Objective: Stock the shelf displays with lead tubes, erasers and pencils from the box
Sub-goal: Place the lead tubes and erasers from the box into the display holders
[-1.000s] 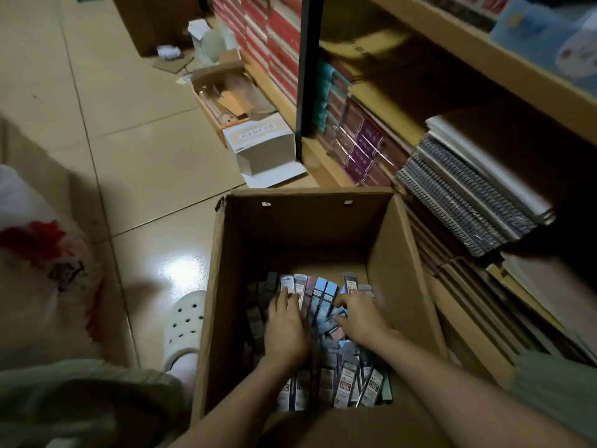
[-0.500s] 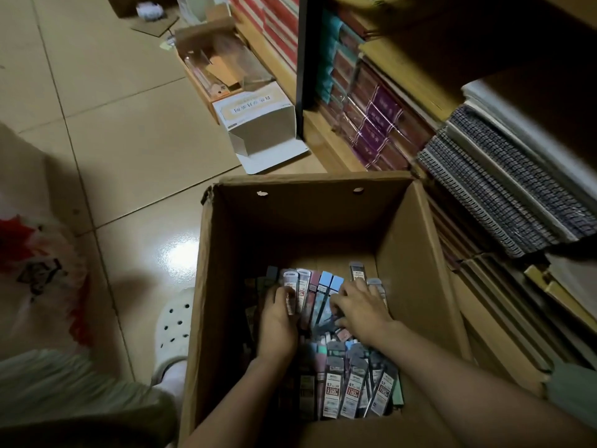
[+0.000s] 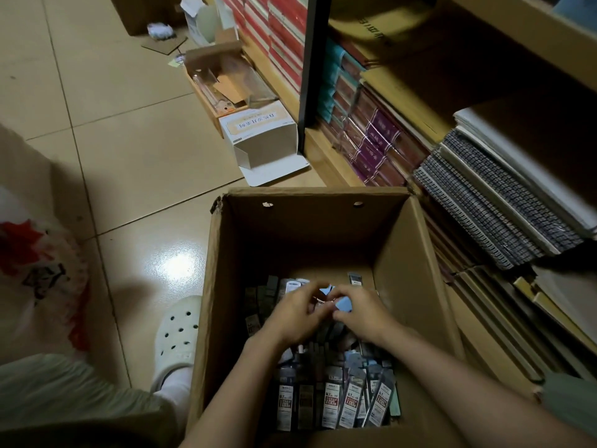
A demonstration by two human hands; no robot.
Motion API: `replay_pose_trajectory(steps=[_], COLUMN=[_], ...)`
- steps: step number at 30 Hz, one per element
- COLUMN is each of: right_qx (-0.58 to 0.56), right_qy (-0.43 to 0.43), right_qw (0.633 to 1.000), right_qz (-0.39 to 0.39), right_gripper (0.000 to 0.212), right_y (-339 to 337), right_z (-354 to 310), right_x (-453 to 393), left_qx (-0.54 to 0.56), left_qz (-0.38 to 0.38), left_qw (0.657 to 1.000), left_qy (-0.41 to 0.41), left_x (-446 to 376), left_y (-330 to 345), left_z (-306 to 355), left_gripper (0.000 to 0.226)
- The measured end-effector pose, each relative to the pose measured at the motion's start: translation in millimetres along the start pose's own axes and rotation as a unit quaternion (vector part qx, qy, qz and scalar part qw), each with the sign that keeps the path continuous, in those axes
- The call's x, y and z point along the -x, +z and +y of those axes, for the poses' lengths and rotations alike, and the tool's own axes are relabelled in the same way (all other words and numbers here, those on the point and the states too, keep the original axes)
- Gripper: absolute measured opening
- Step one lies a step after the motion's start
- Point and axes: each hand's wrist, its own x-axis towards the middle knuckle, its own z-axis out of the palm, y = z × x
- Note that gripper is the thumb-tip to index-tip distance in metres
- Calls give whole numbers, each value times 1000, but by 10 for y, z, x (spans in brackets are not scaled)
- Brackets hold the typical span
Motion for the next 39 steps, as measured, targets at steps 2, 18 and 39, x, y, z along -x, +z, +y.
replay_pose_trajectory(steps=[2, 18, 39], right_qx=[-7, 183, -103], right_qy=[8, 17, 34], right_qw=[1000, 982, 976], right_qz=[24, -41, 189], right_gripper=[26, 71, 31], right_y=[-53, 329, -210], right_z=[-62, -26, -269], right_x=[-100, -582, 201], left_qx=[15, 231, 326], left_qz=[-48, 202, 154], left_qw=[999, 918, 908], left_qy=[-13, -252, -212], left_x=[-10, 90, 92], left_y=[22, 176, -3], left_z=[-21, -373, 199], left_gripper=[43, 58, 11])
